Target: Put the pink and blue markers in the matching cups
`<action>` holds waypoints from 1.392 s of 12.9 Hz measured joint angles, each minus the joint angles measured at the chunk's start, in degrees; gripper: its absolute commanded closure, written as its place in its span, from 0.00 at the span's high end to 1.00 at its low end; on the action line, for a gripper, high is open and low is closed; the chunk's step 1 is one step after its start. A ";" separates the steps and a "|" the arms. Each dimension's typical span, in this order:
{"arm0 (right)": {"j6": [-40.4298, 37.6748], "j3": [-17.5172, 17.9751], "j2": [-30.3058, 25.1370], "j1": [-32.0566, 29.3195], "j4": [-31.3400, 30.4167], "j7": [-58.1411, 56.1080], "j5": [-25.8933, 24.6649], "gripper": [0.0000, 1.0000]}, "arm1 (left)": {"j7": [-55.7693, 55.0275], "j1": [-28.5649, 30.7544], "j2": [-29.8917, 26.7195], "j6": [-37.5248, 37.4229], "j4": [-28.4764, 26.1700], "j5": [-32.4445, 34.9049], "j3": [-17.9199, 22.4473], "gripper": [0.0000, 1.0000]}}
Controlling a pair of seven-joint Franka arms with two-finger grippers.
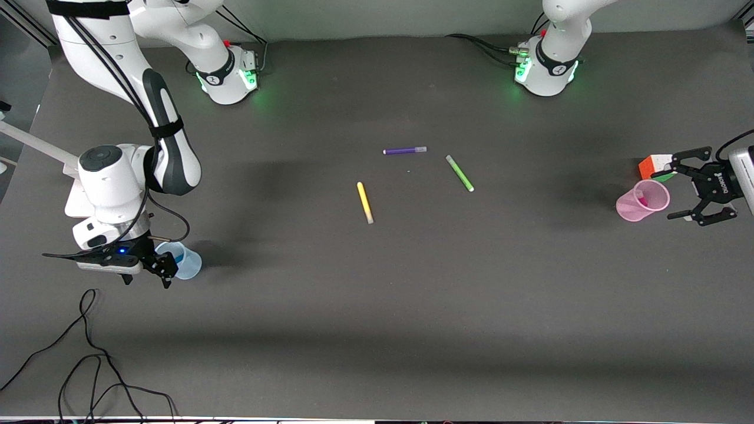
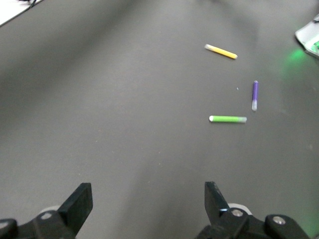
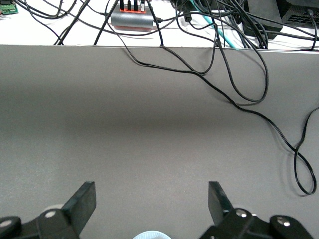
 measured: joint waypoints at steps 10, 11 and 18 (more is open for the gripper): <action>-67.38 -4.45 -12.14 -0.41 26.07 -0.16 0.08 1.00 | -61.60 -21.91 -1.60 -8.51 19.87 26.06 -0.54 1.00; -71.93 -4.52 -12.27 -0.40 28.39 -0.16 0.08 1.00 | -66.83 -24.84 -1.61 -10.24 21.00 29.06 -0.66 1.00; -90.53 -4.66 -19.57 -0.44 32.25 -0.18 -1.92 1.00 | -84.73 -34.27 -0.99 -19.87 23.15 37.90 -0.72 1.00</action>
